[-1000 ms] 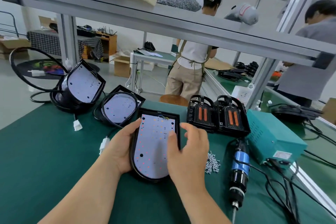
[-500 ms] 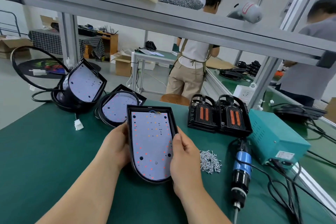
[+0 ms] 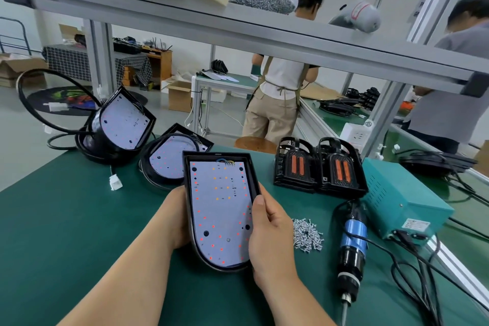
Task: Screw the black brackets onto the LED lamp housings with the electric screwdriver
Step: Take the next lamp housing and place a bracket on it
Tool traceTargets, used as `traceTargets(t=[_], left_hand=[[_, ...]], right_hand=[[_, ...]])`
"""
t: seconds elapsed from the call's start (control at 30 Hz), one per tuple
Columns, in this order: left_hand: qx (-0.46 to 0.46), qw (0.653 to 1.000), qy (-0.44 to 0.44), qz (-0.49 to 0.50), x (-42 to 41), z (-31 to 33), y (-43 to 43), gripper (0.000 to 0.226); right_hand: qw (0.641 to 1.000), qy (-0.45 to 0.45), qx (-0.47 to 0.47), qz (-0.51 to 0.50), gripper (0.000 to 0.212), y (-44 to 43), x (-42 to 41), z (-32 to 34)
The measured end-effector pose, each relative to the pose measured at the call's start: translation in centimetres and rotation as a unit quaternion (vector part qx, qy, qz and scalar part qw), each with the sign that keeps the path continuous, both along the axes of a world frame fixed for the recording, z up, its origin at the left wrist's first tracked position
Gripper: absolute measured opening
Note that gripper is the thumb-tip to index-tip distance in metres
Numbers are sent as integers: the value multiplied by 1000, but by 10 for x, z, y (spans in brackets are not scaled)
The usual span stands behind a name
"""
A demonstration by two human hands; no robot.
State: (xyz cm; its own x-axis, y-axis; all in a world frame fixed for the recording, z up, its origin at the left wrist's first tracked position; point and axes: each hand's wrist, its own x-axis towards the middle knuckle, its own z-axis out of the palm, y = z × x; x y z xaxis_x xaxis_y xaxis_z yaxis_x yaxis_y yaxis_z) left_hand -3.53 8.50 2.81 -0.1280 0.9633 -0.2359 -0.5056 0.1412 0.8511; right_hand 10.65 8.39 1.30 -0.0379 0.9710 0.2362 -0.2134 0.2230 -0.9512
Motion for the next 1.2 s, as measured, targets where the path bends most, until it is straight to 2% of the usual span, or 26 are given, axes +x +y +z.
traceTargets(t=[0.13, 0.23, 0.33, 0.43, 0.5, 0.57, 0.63, 0.67, 0.77, 0.87, 0.93, 1.0, 1.03, 1.1, 1.2], left_hand=[[-3, 998, -52, 40, 1, 0, 0, 69], [9, 996, -85, 30, 4, 1, 1, 68], [28, 992, -120, 8, 5, 1, 3, 58], [33, 990, -136, 12, 4, 0, 6, 42], [40, 988, -146, 9, 5, 0, 10, 39], [50, 990, -123, 41, 8, -4, 17, 43], [102, 987, -86, 89, 12, -5, 21, 26], [130, 984, -54, 108, 13, -5, 22, 18], [184, 972, 66, 132, 15, -9, 21, 29], [225, 952, 152, 140, 18, -9, 20, 36], [230, 946, 169, 150, 19, -7, 19, 34], [224, 944, 179, 164, 18, -6, 20, 32], [220, 943, 184, 170, 17, -6, 20, 32], [223, 938, 200, 175, 16, -6, 20, 33], [237, 930, 218, 178, 16, -3, 17, 35]], right_hand=[[1000, -19, -3, 8, 39, 0, -3, -1], [1000, -16, -19, 15, 39, 2, -4, -2], [998, -4, -51, 26, 37, 3, -3, -3], [986, 64, -139, 67, 35, 3, -4, -4], [963, 133, -216, 95, 37, 3, -4, 1], [935, 195, -271, 119, 43, 4, -1, 7], [913, 229, -318, 113, 44, 8, 5, 12], [909, 230, -332, 103, 38, 9, 7, 13], [902, 218, -358, 107, 10, 9, 9, 15], [897, 230, -361, 111, 13, 6, 9, 16], [892, 240, -366, 113, 14, 5, 10, 16], [890, 228, -379, 111, 4, 3, 9, 17], [892, 215, -383, 107, 7, 2, 9, 17], [896, 186, -391, 96, 27, 0, 9, 19], [911, 149, -375, 83, 38, 2, 6, 19]])
